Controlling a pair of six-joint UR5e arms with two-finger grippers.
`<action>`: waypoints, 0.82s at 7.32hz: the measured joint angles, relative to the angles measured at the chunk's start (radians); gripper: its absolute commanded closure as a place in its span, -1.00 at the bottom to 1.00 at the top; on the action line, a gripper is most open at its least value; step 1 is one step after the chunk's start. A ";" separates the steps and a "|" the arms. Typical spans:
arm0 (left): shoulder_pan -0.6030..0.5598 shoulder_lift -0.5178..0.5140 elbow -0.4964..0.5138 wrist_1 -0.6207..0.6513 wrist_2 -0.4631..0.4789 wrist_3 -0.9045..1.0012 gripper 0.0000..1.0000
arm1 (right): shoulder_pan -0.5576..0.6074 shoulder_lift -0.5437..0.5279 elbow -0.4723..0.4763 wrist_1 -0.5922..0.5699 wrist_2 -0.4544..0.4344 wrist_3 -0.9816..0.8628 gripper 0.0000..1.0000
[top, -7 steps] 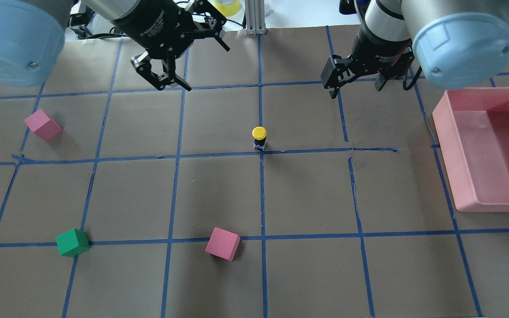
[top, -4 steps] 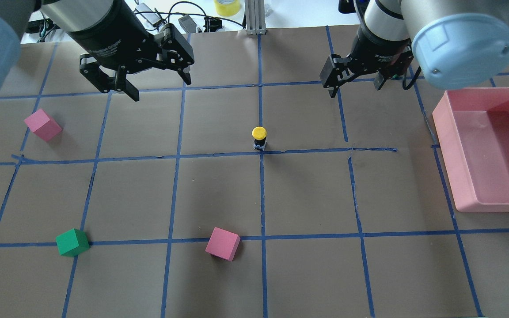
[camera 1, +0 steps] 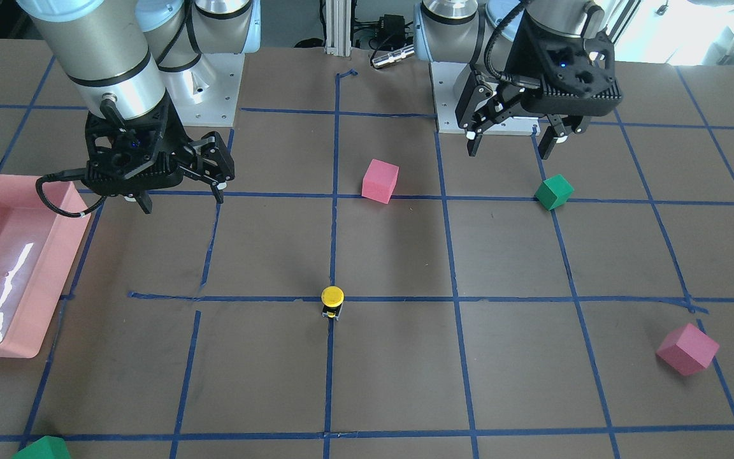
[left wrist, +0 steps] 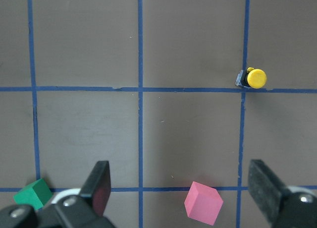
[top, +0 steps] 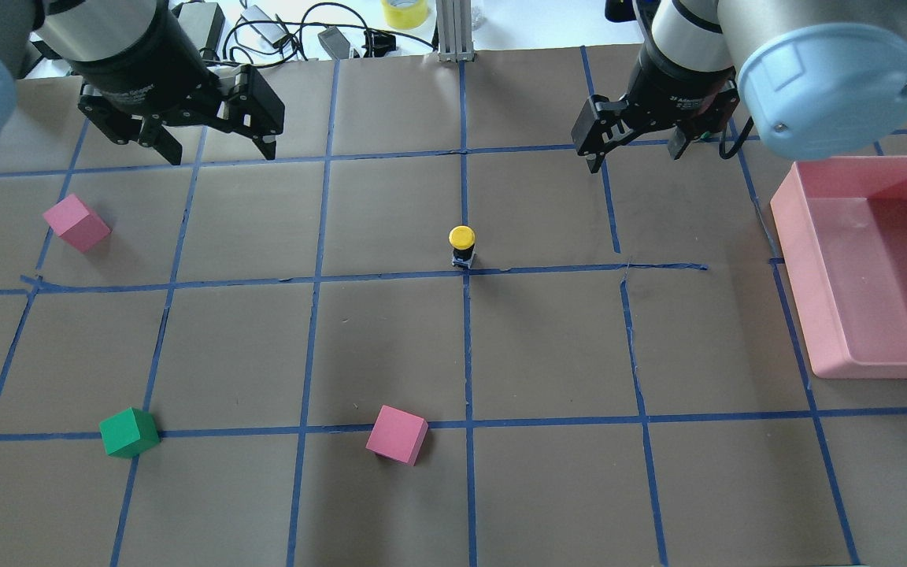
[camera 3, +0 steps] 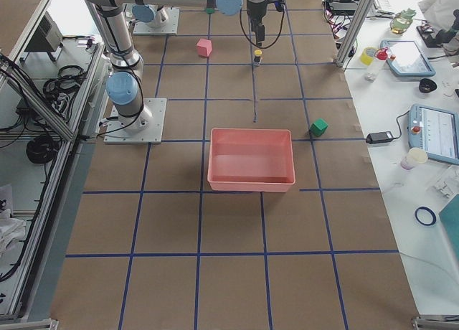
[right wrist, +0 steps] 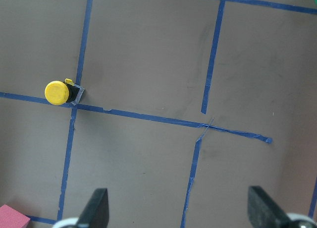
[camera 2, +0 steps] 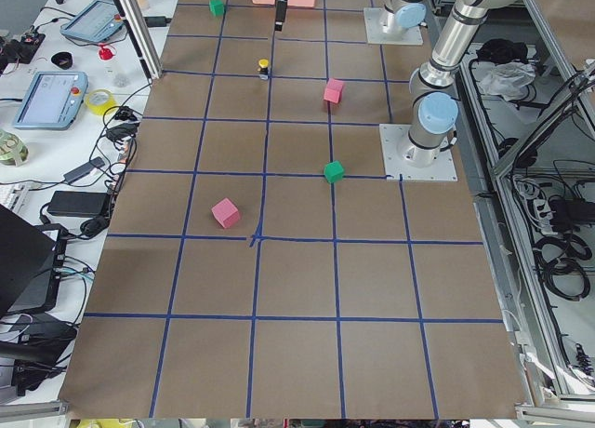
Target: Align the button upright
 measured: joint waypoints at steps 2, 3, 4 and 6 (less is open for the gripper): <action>0.014 0.002 -0.024 0.003 0.005 0.034 -1.00 | 0.000 0.003 0.001 0.000 -0.001 0.000 -1.00; 0.017 0.002 -0.030 0.003 0.003 0.039 -1.00 | 0.000 0.006 0.001 -0.001 0.000 0.001 -1.00; 0.019 0.002 -0.041 0.003 -0.001 0.040 -1.00 | 0.000 0.007 0.002 -0.002 0.000 0.002 -1.00; 0.019 0.002 -0.054 0.003 -0.001 0.041 -1.00 | 0.000 0.007 0.002 -0.002 -0.001 0.007 -1.00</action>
